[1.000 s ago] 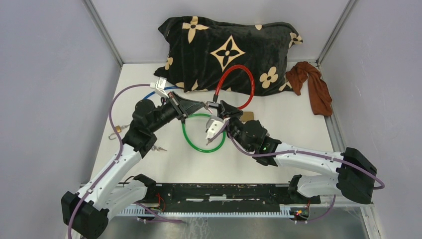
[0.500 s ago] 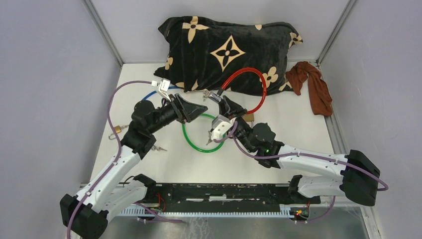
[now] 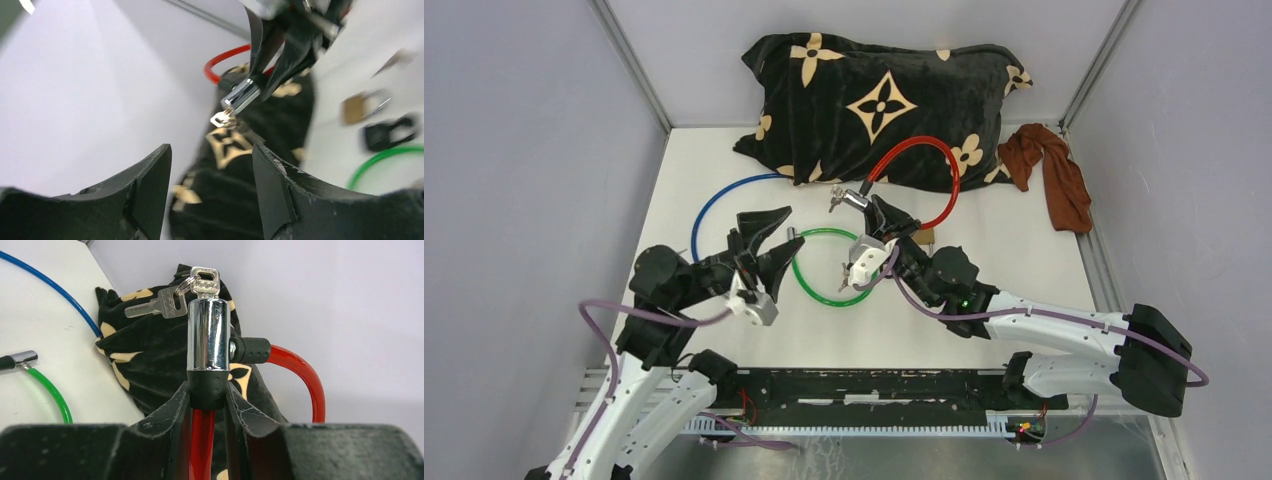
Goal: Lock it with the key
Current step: Lock the lock.
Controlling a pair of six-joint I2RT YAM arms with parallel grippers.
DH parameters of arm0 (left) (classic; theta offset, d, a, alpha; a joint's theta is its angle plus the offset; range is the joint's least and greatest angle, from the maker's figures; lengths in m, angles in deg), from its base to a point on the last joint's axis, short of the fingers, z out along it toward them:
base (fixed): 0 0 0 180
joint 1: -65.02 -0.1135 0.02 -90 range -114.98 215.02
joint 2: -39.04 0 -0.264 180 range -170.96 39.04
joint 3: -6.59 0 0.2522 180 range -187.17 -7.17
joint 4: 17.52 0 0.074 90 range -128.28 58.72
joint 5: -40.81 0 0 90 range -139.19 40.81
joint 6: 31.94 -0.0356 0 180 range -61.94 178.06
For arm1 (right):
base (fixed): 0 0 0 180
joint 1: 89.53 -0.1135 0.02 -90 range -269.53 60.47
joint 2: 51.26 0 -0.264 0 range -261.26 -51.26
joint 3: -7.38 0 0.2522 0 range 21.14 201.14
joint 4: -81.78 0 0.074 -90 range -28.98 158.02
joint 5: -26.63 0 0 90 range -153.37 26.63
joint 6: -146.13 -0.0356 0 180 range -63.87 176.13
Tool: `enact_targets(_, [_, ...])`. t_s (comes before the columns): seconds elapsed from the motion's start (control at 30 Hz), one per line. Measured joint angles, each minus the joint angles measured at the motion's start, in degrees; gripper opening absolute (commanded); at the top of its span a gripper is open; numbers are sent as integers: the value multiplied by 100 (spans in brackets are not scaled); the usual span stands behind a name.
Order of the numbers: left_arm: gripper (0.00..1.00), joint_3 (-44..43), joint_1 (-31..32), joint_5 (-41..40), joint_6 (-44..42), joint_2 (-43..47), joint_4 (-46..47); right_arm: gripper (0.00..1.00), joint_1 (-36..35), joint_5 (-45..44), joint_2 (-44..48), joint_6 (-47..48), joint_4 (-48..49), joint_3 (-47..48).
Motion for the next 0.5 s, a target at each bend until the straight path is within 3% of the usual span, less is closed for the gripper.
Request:
enact_targets(0.1, [68,511,0,120,-2306,-92,588,0,0,57,2,-4,-131,2])
enact_targets(0.3, [66,894,-2,398,-5421,-988,1499,0,0,155,11,-22,-398,33])
enact_targets(0.5, [56,992,-4,669,-6227,-1355,2308,0,-2,295,129,-50,-719,155])
